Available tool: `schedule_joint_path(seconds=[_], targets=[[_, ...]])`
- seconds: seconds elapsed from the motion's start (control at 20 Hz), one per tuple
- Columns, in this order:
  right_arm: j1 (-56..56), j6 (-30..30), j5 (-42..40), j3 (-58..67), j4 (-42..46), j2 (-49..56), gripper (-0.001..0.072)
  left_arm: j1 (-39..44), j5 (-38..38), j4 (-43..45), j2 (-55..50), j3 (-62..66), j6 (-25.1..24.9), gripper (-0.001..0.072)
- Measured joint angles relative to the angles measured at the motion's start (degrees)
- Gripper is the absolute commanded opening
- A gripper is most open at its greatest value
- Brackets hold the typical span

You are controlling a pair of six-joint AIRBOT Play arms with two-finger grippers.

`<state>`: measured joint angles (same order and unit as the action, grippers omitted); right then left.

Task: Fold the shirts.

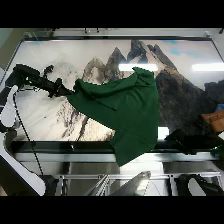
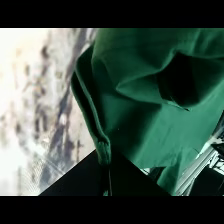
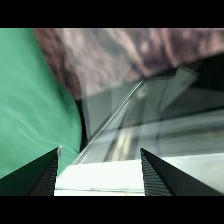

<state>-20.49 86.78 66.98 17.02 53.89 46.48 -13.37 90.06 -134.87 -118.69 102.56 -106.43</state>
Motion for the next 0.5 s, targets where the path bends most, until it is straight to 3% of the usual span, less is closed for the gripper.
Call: schedule_joint_path(seconds=[0.25, 0.3, 0.35, 0.4, 0.45, 0.5], targets=[[7.0, -4.5, -6.8, -5.7, -13.8, 4.7, 0.0546, -2.3, 2.1, -0.1, 1.4, 0.7, 1.0, 0.0014], [9.1, -6.4, -8.3, -6.1, -17.6, 6.6, 0.0477, -2.6, 2.3, -0.1, 1.8, 0.7, 1.0, 0.0014], [11.2, -8.9, -9.7, -6.4, -21.3, 8.7, 0.0356, -2.9, 2.6, -0.2, 2.3, 0.7, 1.1, 0.0014], [13.3, -12.1, -11.0, -6.7, -25.4, 11.2, 0.0228, -3.2, 2.8, -0.2, 2.8, 0.8, 1.4, 0.0014], [15.0, -16.4, -12.3, -6.9, -30.3, 13.6, 0.0055, -3.4, 2.9, -0.2, 3.3, 0.8, 1.5, 0.0014], [16.1, -20.8, -12.0, -6.9, -35.8, 15.6, 0.0029, -3.5, 3.3, -0.1, 3.8, 0.8, 1.5, 0.0014]])
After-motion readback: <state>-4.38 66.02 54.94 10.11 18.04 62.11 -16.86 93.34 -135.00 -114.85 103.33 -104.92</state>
